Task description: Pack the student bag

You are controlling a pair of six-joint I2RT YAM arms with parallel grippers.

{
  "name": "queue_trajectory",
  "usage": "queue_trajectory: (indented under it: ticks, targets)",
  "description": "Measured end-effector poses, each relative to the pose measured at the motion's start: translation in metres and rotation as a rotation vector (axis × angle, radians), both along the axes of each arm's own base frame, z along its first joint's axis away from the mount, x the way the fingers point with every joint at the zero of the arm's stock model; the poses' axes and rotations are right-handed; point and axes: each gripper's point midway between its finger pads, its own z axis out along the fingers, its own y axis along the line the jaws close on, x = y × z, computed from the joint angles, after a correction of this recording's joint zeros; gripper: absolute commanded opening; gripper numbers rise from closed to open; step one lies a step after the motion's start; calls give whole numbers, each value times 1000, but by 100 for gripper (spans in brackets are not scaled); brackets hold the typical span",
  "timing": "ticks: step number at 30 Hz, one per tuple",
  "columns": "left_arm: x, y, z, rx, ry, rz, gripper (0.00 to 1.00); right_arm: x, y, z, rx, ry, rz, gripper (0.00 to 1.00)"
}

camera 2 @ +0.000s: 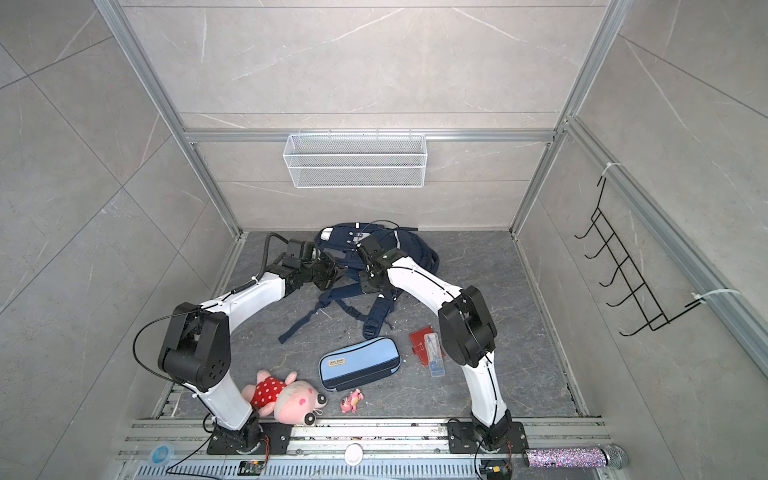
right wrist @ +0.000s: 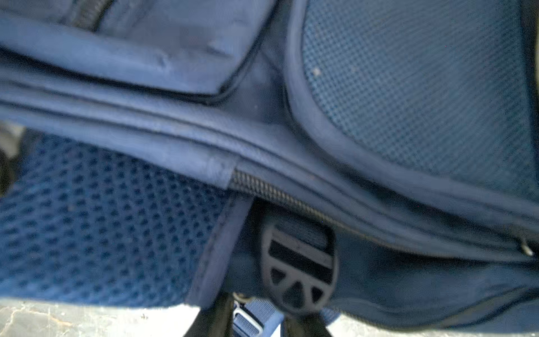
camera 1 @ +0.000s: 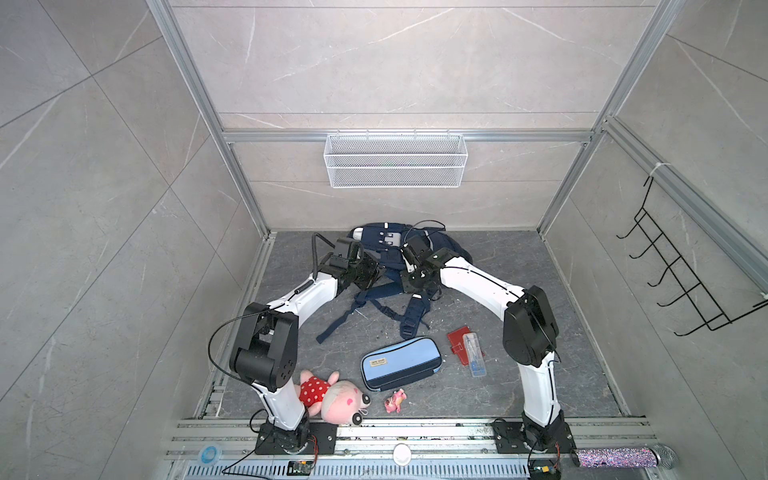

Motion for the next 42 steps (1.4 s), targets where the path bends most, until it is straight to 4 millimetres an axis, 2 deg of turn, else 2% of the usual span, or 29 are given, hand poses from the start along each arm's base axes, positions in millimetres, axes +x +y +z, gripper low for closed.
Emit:
queue_trajectory:
  ticks: [3, 10, 17, 24, 26, 27, 30, 31, 35, 38, 39, 40, 42]
  targets:
    - [0, 0, -1, 1, 2, 1, 0, 4, 3, -2, -9, 9, -1, 28]
    - [0, 0, -2, 1, 3, 1, 0, 10, 5, -5, -25, 4, 10, 12]
    - [-2, -1, -2, -4, 9, -9, 0, 4, 0, -6, -5, -19, 10, 13]
    - [-10, -13, 0, -27, 17, -54, 0, -5, -19, 0, 81, -25, -15, 14]
    - [-11, -15, 1, -31, 16, -62, 0, -6, -21, 1, 98, -21, -21, 18]
    - [-11, -15, 1, -33, 15, -64, 0, -7, -22, 1, 108, -18, -22, 23]
    - [-11, -15, 2, -34, 16, -64, 0, -6, -28, 2, 129, -16, -37, 48]
    - [-11, -14, 2, -36, 16, -65, 0, -5, -32, 2, 129, -16, -38, 53]
    - [-10, -14, 4, -46, 12, -68, 0, -1, -38, 6, 138, -27, -25, 56]
    - [-9, -13, 4, -49, 10, -69, 0, -6, -37, 7, 159, -37, 18, 54]
    - [-9, -13, 4, -50, 12, -70, 0, -8, -36, 8, 172, -41, 37, 49]
    - [-9, -13, 4, -49, 13, -69, 0, -11, -35, 9, 188, -43, 56, 38]
    - [-9, -13, 4, -49, 14, -69, 0, -18, -32, 11, 218, -41, 93, 30]
